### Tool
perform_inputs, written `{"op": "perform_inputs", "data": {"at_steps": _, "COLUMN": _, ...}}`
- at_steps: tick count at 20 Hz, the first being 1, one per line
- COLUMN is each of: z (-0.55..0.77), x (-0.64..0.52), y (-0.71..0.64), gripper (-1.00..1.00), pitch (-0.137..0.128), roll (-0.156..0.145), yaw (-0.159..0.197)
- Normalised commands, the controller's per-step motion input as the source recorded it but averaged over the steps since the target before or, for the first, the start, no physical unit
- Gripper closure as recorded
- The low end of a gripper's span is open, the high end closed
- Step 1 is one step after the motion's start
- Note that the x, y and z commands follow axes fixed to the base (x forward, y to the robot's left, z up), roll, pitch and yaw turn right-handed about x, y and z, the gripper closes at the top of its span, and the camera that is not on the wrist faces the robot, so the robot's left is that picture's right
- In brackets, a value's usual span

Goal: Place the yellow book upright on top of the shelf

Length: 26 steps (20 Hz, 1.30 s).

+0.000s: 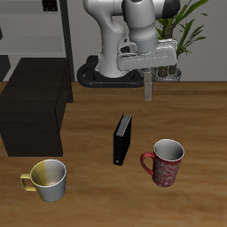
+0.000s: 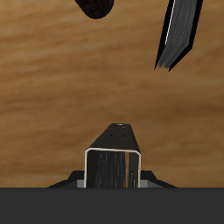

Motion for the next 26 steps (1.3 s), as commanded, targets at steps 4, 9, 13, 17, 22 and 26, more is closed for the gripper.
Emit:
{"op": "perform_inputs", "data": {"at_steps": 4, "z": 0.64, "x": -0.03, "y": -0.54, "gripper": 1.0, "pitch": -0.025, "roll": -0.002, "yaw": 0.045}}
{"op": "perform_inputs", "data": {"at_steps": 9, "z": 0.51, "x": 0.03, "y": -0.58, "gripper": 1.0, "pitch": 0.029, "roll": -0.004, "yaw": -0.004}}
{"op": "perform_inputs", "data": {"at_steps": 13, "z": 0.43, "x": 0.07, "y": -0.55, "gripper": 1.0, "pitch": 0.009, "roll": 0.021, "yaw": 0.001}}
{"op": "perform_inputs", "data": {"at_steps": 17, "z": 0.31, "x": 0.04, "y": -0.6, "gripper": 1.0, "pitch": -0.011, "roll": 0.036, "yaw": 0.045}}
{"op": "perform_inputs", "data": {"at_steps": 22, "z": 0.2, "x": 0.06, "y": -0.62, "gripper": 1.0, "pitch": -0.018, "roll": 0.0, "yaw": 0.059}}
{"op": "perform_inputs", "data": {"at_steps": 26, "z": 0.07, "x": 0.11, "y": -0.48, "gripper": 1.0, "pitch": 0.009, "roll": -0.049, "yaw": 0.077}}
